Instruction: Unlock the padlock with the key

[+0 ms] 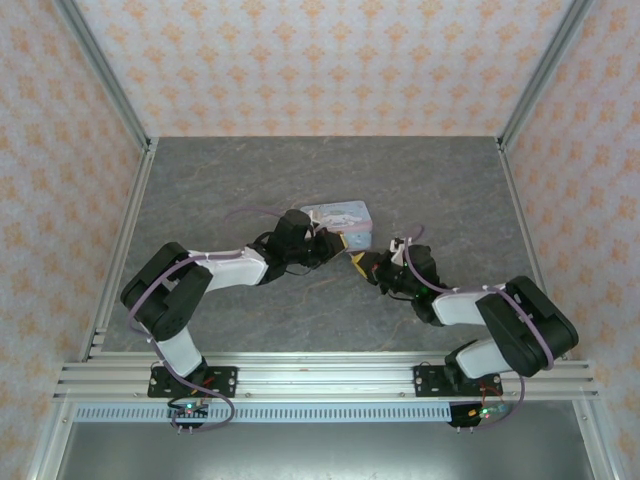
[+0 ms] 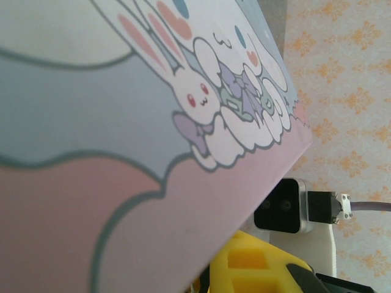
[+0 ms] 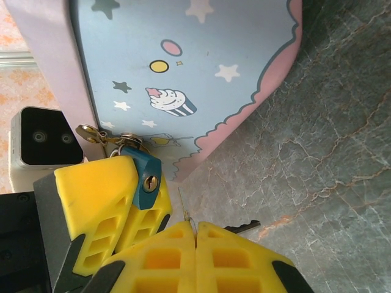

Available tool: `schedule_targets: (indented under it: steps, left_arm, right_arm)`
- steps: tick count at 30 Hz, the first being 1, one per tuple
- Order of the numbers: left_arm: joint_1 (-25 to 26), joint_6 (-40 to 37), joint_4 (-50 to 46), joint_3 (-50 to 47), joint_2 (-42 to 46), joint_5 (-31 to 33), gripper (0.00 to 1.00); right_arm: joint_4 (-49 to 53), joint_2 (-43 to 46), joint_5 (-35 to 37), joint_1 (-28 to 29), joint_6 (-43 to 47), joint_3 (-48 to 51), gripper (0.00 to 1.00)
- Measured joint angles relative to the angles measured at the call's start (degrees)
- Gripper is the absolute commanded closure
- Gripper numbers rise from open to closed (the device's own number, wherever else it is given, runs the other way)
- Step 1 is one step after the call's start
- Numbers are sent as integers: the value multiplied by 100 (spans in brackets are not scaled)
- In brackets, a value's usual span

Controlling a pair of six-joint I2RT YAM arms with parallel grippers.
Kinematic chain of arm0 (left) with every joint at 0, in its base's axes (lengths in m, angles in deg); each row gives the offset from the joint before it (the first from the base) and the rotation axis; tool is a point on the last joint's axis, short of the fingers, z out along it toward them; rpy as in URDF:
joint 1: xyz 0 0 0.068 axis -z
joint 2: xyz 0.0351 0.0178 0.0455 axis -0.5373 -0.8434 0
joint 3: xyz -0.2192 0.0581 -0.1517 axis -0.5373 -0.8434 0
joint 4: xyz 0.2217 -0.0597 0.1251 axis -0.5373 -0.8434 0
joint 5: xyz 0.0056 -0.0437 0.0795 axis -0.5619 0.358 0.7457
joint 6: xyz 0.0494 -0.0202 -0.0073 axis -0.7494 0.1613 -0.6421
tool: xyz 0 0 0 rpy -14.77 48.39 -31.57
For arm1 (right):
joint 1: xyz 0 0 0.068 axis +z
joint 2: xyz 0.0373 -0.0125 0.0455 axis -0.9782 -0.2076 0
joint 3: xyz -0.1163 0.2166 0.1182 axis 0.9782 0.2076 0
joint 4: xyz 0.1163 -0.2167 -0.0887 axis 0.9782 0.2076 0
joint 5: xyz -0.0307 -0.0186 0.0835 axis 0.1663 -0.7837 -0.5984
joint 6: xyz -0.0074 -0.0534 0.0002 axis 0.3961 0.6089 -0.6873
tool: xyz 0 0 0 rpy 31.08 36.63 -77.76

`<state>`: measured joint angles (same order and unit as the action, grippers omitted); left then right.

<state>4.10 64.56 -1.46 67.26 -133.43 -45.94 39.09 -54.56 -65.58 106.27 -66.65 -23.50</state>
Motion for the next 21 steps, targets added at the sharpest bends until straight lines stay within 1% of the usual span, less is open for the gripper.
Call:
schedule_targets:
  steps: [21]
  left_arm:
    - [0, 61, 210, -70, -42, -55, 100]
  right_arm:
    - [2, 0, 42, 0, 0, -125, 100]
